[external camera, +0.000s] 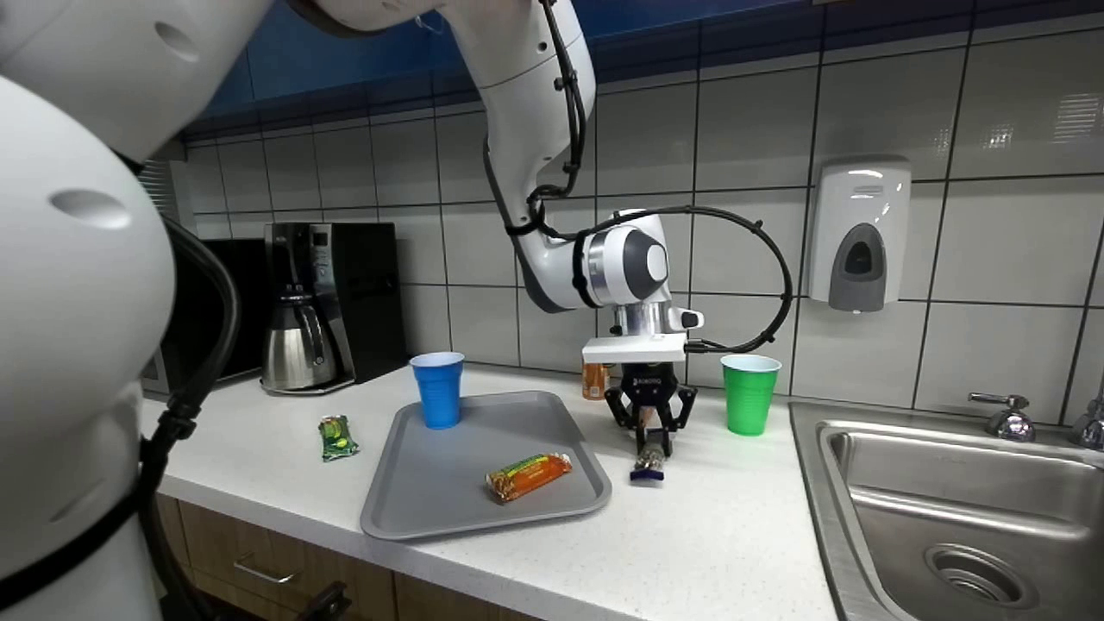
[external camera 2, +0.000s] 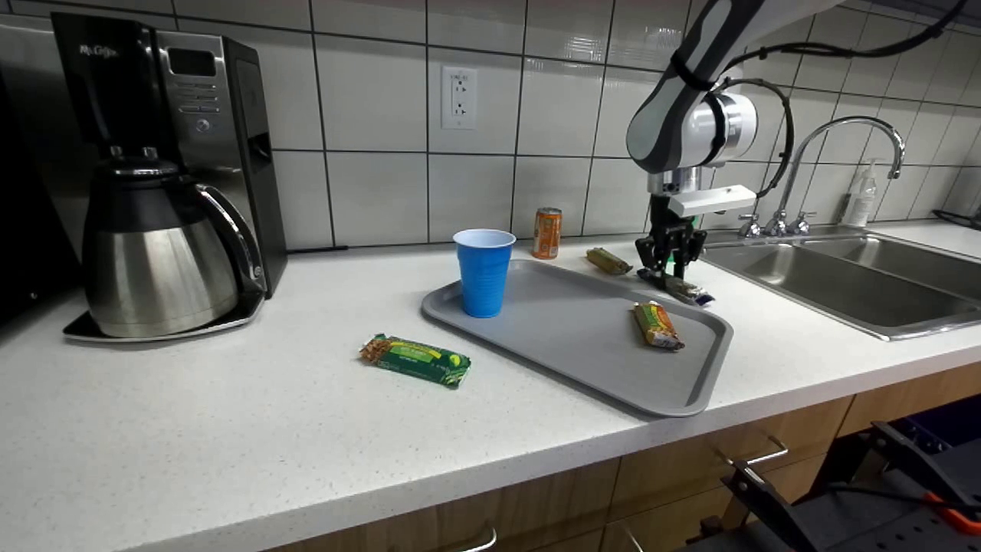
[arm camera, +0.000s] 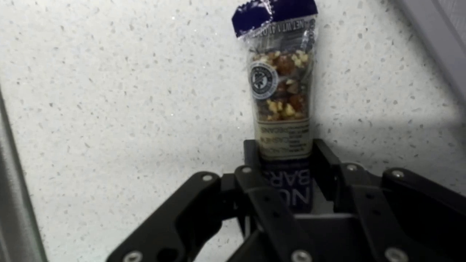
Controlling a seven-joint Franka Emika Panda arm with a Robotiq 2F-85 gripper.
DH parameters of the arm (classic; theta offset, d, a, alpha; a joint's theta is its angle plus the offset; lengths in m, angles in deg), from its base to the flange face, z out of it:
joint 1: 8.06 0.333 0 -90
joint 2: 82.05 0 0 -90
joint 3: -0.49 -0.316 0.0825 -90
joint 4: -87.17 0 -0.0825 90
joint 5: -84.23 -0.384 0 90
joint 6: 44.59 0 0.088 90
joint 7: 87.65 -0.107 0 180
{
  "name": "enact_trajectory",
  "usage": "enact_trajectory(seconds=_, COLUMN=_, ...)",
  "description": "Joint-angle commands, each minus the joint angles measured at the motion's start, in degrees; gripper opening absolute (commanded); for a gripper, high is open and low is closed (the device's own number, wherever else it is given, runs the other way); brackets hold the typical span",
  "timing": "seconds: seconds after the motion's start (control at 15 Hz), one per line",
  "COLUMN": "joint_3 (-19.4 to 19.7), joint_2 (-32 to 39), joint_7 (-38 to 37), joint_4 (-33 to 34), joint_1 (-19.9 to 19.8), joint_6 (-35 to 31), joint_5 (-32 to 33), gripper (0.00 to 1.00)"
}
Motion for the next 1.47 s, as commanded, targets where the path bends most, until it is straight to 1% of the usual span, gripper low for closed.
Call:
enact_trajectory(seconds=0.0, joint_3=-1.23, joint_2=0.49, joint_7=-0.81, joint_4=2.39, joint_1=-0.84, joint_6=2.42, joint_5=-1.08, gripper=0.73)
enact_trajectory(seconds=0.13, joint_3=-1.27, joint_2=0.25, joint_7=-0.80, joint_4=2.45, joint_1=-0.87, joint_6=2.32, joint_5=-1.43, gripper=0.88)
enact_trajectory(seconds=0.27, joint_3=-1.33, joint_2=-0.31, joint_7=-0.76, joint_4=2.22, joint_1=-0.87, joint_6=2.06, joint_5=-1.70, gripper=0.99)
enact_trajectory(seconds=0.53, joint_3=-2.96, joint_2=-2.61, joint_7=0.76, joint_4=0.57, joint_1=-1.75, joint_6=2.65, joint_5=-4.20, gripper=1.00)
enact_trajectory(seconds=0.87, joint_3=-4.04, joint_2=-6.00, joint_7=0.18, joint_4=-1.90, joint_1=-1.36, joint_6=3.92, joint_5=-7.40, gripper=1.00)
enact_trajectory(seconds=1.4, joint_3=-4.56, joint_2=-12.30, joint_7=-0.40, joint_4=-7.22, joint_1=-0.15, joint_6=6.12, joint_5=-7.96, gripper=1.00)
